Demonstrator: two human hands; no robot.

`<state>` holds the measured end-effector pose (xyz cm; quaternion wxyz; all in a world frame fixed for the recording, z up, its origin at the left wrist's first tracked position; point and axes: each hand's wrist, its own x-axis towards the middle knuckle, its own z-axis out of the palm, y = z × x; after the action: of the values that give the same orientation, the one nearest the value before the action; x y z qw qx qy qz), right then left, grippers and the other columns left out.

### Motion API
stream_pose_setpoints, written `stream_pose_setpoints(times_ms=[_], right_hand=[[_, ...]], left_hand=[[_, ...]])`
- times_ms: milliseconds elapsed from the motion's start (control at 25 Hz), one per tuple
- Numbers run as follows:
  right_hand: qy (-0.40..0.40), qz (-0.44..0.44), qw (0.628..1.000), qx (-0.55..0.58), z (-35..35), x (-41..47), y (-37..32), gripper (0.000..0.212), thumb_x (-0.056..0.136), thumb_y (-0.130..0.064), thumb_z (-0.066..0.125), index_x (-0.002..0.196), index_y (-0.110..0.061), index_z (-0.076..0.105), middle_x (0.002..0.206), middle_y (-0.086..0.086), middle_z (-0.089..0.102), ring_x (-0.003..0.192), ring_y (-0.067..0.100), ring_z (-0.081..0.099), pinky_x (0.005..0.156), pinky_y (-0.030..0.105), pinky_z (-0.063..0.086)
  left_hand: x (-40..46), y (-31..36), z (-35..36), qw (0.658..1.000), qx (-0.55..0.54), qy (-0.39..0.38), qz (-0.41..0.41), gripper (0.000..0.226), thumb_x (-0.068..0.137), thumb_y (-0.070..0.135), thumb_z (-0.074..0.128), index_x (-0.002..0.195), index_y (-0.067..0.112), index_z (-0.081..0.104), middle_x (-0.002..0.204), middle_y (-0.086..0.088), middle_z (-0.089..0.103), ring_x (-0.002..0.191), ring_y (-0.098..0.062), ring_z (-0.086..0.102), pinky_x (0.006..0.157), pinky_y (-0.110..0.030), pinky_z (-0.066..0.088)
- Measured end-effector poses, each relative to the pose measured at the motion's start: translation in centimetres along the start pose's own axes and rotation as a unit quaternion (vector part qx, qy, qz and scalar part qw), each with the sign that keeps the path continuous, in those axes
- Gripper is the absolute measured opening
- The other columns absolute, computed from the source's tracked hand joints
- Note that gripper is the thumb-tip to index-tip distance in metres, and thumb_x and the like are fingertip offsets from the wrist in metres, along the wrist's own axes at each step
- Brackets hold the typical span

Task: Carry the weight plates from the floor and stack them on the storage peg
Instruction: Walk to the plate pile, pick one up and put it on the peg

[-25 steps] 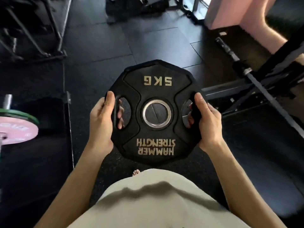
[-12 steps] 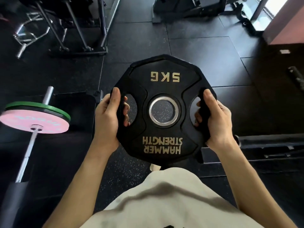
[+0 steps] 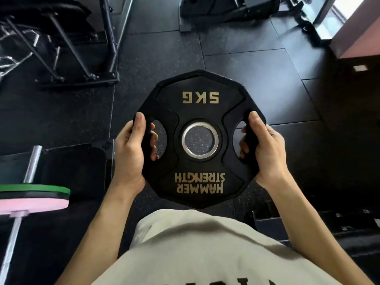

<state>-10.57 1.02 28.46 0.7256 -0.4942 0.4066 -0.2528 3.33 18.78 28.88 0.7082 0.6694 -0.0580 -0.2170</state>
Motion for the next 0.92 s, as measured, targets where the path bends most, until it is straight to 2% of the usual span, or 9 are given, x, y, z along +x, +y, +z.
stream_pose_setpoints(times_ms=[120,240,440,600,720,920], right_hand=[[0.024,-0.020,0.999,0.012,2.0,7.4,-1.7,0.034,0.094,-0.040,0.059,0.079,-0.009,0.057,0.050,0.004,0.046,0.044,0.018,0.040,0.044,0.022,0.038],[0.081,-0.030,0.996,0.029,4.0,15.4,-3.8,0.035,0.093,-0.042,0.060,0.077,-0.010,0.058,0.051,0.004,0.047,0.045,0.017,0.041,0.044,0.023,0.038],[0.162,-0.047,0.983,0.070,5.4,26.1,-8.0,0.037,0.090,-0.046,0.064,0.075,-0.012,0.059,0.056,0.008,0.049,0.047,0.021,0.045,0.047,0.026,0.042],[0.242,-0.061,0.964,0.090,3.8,34.7,-11.1,0.040,0.092,-0.046,0.061,0.076,-0.010,0.058,0.052,0.006,0.050,0.045,0.021,0.046,0.046,0.024,0.042],[0.273,-0.072,0.953,0.106,1.0,41.7,-13.5,0.038,0.092,-0.046,0.060,0.076,-0.011,0.057,0.053,0.004,0.050,0.044,0.018,0.045,0.045,0.024,0.042],[0.303,-0.081,0.941,0.132,-4.5,53.4,-19.6,0.037,0.090,-0.046,0.061,0.077,-0.012,0.058,0.053,0.003,0.050,0.044,0.017,0.045,0.046,0.025,0.042]], left_hand=[[9.0,0.9,3.3,0.999,-0.003,-0.044,-0.003,0.038,0.100,0.043,0.046,0.085,0.010,0.059,0.063,0.000,0.050,0.048,-0.011,0.042,0.041,-0.021,0.034],[19.4,2.6,7.4,0.995,0.020,-0.096,-0.011,0.040,0.101,0.042,0.045,0.090,0.006,0.057,0.063,-0.002,0.048,0.047,-0.014,0.039,0.042,-0.023,0.033],[33.3,6.0,15.7,0.980,0.057,-0.190,-0.032,0.039,0.099,0.046,0.046,0.085,0.012,0.059,0.062,0.001,0.052,0.045,-0.013,0.042,0.042,-0.022,0.035],[42.3,6.8,24.9,0.961,0.071,-0.266,-0.034,0.040,0.099,0.047,0.047,0.087,0.011,0.057,0.063,0.001,0.052,0.045,-0.012,0.042,0.041,-0.022,0.035],[48.0,6.7,32.8,0.944,0.082,-0.318,-0.025,0.040,0.099,0.046,0.046,0.091,0.009,0.057,0.065,0.000,0.052,0.046,-0.012,0.042,0.041,-0.022,0.036],[56.2,7.8,46.9,0.932,0.087,-0.351,-0.026,0.041,0.097,0.049,0.049,0.092,0.009,0.057,0.063,0.000,0.053,0.044,-0.011,0.042,0.040,-0.021,0.035]])
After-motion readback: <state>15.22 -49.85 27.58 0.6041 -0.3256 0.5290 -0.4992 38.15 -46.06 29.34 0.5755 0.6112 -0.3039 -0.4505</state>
